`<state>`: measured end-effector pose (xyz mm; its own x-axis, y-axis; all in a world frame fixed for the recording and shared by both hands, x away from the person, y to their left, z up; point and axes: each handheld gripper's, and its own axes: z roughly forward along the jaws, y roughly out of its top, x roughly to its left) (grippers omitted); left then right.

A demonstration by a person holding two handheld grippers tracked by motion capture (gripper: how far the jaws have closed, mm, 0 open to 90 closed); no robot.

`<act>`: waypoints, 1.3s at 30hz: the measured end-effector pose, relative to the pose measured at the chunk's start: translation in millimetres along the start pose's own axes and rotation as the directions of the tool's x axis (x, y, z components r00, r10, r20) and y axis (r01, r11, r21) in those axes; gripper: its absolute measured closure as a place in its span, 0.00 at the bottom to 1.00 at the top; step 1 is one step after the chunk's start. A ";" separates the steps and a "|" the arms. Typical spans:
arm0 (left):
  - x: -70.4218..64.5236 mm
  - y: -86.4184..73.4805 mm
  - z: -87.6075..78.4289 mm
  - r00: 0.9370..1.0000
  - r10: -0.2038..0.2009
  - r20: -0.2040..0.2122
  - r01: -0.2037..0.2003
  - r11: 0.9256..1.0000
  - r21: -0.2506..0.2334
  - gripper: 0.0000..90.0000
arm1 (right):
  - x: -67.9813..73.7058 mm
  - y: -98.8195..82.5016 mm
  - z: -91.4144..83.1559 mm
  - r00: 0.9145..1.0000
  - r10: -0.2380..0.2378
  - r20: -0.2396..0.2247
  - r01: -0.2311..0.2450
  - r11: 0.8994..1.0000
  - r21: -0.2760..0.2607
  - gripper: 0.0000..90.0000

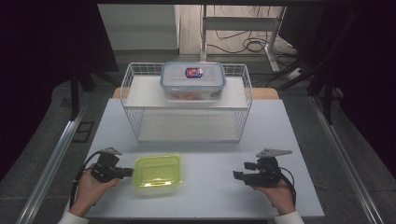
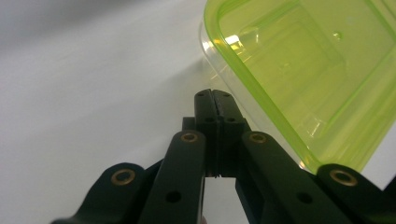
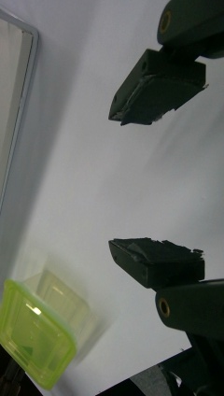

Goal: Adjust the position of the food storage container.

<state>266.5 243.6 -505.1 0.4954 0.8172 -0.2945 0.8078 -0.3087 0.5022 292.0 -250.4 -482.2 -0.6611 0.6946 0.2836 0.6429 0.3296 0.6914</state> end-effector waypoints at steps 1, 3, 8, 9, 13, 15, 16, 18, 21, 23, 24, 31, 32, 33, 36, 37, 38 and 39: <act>-4.1 2.9 2.6 1.000 0.009 0.004 -0.009 1.000 0.006 1.00 | -0.1 -0.1 0.1 1.000 -0.001 0.001 0.001 1.000 0.000 0.35; -10.8 7.5 7.2 1.000 0.023 0.011 -0.023 1.000 0.009 1.00 | -0.2 -0.1 0.2 1.000 -0.003 0.000 0.003 1.000 0.000 0.35; -24.4 18.3 19.9 0.998 0.053 0.027 -0.054 0.998 0.022 1.00 | 0.1 -0.1 0.0 1.000 -0.002 -0.002 0.002 1.000 0.001 0.35; -26.3 20.2 22.3 0.998 0.054 0.030 -0.055 0.998 0.022 1.00 | 0.0 -0.1 0.0 1.000 -0.002 -0.002 0.002 1.000 0.001 0.35; -32.7 27.0 29.8 0.998 0.057 0.040 -0.058 0.998 0.021 1.00 | -0.1 -0.1 0.3 1.000 -0.001 -0.001 0.001 1.000 0.002 0.35; -35.4 30.9 33.4 0.997 0.058 0.046 -0.059 0.998 0.021 1.00 | 0.1 -0.2 0.6 1.000 0.001 0.000 -0.001 1.000 0.003 0.35; -35.8 31.5 34.2 0.997 0.059 0.048 -0.060 0.998 0.019 1.00 | 0.1 -0.2 0.6 1.000 -0.001 -0.001 0.001 1.000 0.005 0.35; -38.2 34.5 36.7 0.997 0.059 0.052 -0.060 0.998 0.017 1.00 | 0.5 -0.1 0.6 1.000 0.002 -0.007 -0.002 1.000 0.004 0.35; -42.6 38.4 40.1 0.996 0.067 0.061 -0.068 0.998 0.016 1.00 | 1.6 0.3 0.9 1.000 0.001 -0.014 -0.001 1.000 0.003 0.35; -45.7 40.6 42.3 0.995 0.075 0.067 -0.076 0.997 0.015 1.00 | 1.6 0.4 1.0 1.000 -0.003 -0.014 0.003 1.000 0.005 0.35; -47.2 41.5 43.2 0.994 0.078 0.071 -0.079 0.997 0.014 1.00 | 1.6 0.2 1.3 1.000 -0.002 -0.013 0.002 1.000 0.004 0.35; -57.0 43.3 51.2 0.992 0.088 0.088 -0.091 0.996 0.023 1.00 | 1.9 0.0 0.9 1.000 -0.004 -0.007 0.004 1.000 -0.001 0.35; -58.5 43.0 51.9 0.992 0.091 0.091 -0.093 0.995 0.020 1.00 | 2.0 0.0 0.9 1.000 -0.005 -0.007 0.005 1.000 -0.001 0.35; -60.2 43.0 52.5 0.991 0.093 0.092 -0.095 0.995 0.022 1.00 | 1.8 0.1 1.0 1.000 -0.006 -0.007 0.006 1.000 -0.003 0.35; -62.4 42.9 54.3 0.991 0.099 0.091 -0.101 0.995 0.023 1.00 | 1.8 0.1 1.1 1.000 -0.005 -0.004 0.005 1.000 0.000 0.35; -62.4 42.8 55.1 0.991 0.100 0.087 -0.102 0.994 0.023 1.00 | 1.9 0.1 1.1 1.000 -0.005 -0.005 0.005 1.000 -0.001 0.35; -61.8 42.7 55.3 0.991 0.103 0.086 -0.105 0.994 0.023 0.99 | 2.2 0.3 0.9 1.000 -0.002 -0.012 0.002 1.000 -0.005 0.35; -60.9 42.5 54.8 0.991 0.100 0.090 -0.102 0.995 0.018 0.99 | 2.7 0.5 0.6 1.000 0.001 -0.017 -0.001 1.000 -0.008 0.35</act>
<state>288.1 154.0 -510.3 0.6007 0.7349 -0.3149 0.7584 -0.3991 0.5153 290.8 -248.0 -481.5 -0.6672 0.6836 0.2958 0.6406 0.3241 0.6961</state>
